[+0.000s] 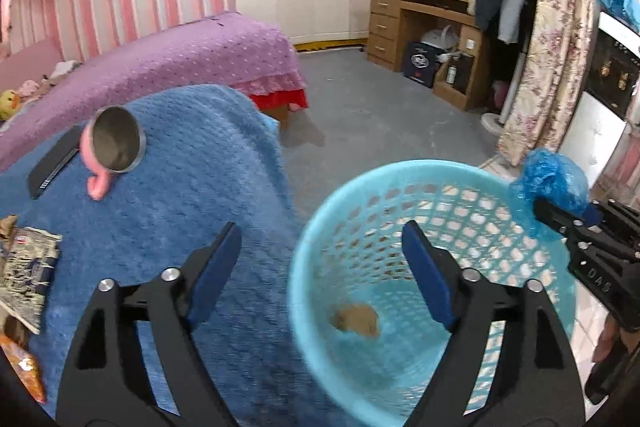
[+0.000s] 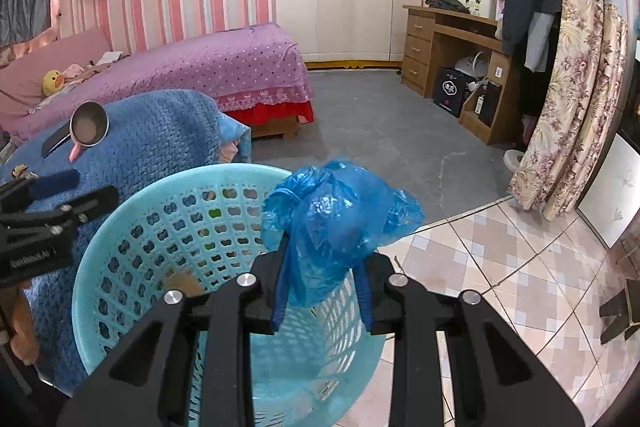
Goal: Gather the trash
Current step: 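Open the left tool over the basket while the right tool releases the blue bag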
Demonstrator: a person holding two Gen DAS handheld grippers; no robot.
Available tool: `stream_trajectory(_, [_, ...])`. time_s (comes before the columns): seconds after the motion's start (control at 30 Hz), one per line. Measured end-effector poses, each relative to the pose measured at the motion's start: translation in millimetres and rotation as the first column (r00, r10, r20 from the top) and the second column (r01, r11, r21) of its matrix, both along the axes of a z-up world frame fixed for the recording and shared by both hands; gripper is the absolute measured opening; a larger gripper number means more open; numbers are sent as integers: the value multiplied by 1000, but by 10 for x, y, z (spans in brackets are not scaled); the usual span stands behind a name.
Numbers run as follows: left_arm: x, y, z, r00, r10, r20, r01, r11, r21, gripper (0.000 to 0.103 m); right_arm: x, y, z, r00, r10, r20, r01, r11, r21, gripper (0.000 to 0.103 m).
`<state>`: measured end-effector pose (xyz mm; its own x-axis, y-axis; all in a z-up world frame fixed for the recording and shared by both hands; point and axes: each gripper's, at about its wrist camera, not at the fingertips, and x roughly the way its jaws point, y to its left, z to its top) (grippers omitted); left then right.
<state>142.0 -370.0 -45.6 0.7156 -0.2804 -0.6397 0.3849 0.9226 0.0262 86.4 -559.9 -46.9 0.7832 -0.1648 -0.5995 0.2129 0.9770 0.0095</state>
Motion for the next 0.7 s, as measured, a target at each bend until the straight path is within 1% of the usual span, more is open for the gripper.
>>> stream_trajectory(0.13, [-12, 217, 24, 998, 44, 54, -46, 998, 44, 89, 28, 37, -19, 1000, 14, -4, -14, 1000, 2, 28])
stream_trajectory(0.3, [-50, 473, 75, 994, 80, 73, -83, 995, 49, 90, 115, 147, -64, 999, 35, -26, -36, 999, -20, 29])
stream_trajectory(0.37, [-85, 576, 112, 992, 91, 88, -95, 994, 52, 91, 134, 162, -80, 999, 35, -36, -36, 999, -28, 31])
stream_trajectory(0.4, [-96, 615, 126, 991, 94, 92, -99, 994, 49, 92, 144, 178, -88, 999, 33, -41, -34, 999, -35, 35])
stream_trajectory(0.43, [-111, 666, 146, 991, 98, 92, -103, 994, 43, 92, 145, 189, -87, 999, 26, -44, -28, 999, -44, 47])
stream_trajectory(0.47, [-122, 707, 162, 991, 103, 91, -106, 994, 38, 92, 148, 205, -84, 999, 20, -46, -22, 998, -52, 61])
stream_trajectory(0.53, [-143, 799, 198, 989, 112, 92, -115, 993, 27, 93, 141, 240, -70, 999, 20, -39, -22, 998, -51, 72])
stream_trajectory(0.6, [-153, 880, 220, 988, 121, 96, -124, 992, 26, 93, 146, 282, -56, 999, 19, -39, -21, 998, -53, 78])
stream_trajectory(0.67, [-170, 976, 231, 987, 129, 100, -133, 991, 29, 93, 158, 323, -59, 999, 22, -43, -24, 998, -55, 86])
stream_trajectory(0.7, [-179, 1025, 242, 986, 134, 103, -138, 990, 30, 93, 168, 346, -64, 999, 27, -46, -30, 998, -52, 88])
